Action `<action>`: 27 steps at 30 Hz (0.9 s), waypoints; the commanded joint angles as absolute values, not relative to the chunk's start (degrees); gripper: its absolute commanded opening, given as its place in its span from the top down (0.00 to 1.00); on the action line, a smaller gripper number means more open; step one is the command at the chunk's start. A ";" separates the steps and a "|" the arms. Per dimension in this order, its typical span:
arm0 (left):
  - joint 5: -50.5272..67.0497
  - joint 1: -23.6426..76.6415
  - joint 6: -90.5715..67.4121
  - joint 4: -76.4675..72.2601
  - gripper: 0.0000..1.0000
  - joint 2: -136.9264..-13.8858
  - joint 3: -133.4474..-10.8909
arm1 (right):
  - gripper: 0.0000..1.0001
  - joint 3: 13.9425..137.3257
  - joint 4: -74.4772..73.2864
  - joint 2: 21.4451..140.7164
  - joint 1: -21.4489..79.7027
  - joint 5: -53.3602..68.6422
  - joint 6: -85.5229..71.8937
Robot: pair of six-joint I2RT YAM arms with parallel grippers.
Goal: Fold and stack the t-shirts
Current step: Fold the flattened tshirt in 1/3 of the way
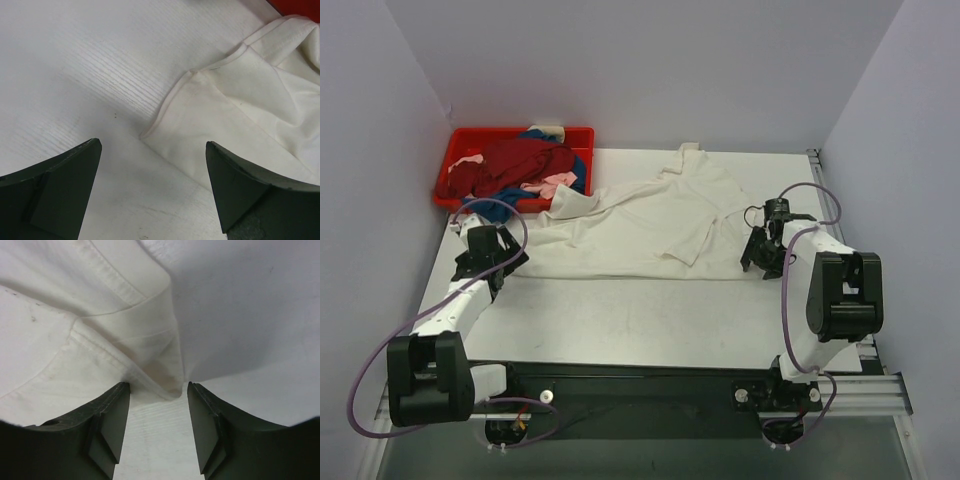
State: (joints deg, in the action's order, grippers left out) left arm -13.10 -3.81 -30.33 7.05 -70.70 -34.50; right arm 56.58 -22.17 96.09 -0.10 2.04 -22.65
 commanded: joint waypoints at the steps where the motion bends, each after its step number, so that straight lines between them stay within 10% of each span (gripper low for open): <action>1: -13.98 -3.96 -28.92 5.10 0.04 -68.03 -32.87 | 0.51 56.07 -22.68 95.18 0.09 3.51 -22.59; 12: -13.27 -3.52 -28.83 4.57 0.12 -68.64 -30.67 | 0.98 51.77 -22.76 92.38 -2.11 2.64 -22.32; 27: -12.30 -1.41 -28.65 8.61 0.20 -71.28 -31.64 | 1.00 49.83 -22.59 89.91 -2.29 2.90 -22.50</action>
State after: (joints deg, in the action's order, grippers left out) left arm -12.01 -1.63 -29.19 7.70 -71.31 -30.46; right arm 50.02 -19.59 91.44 -1.96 3.88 -22.63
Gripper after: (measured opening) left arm 0.805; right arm 0.079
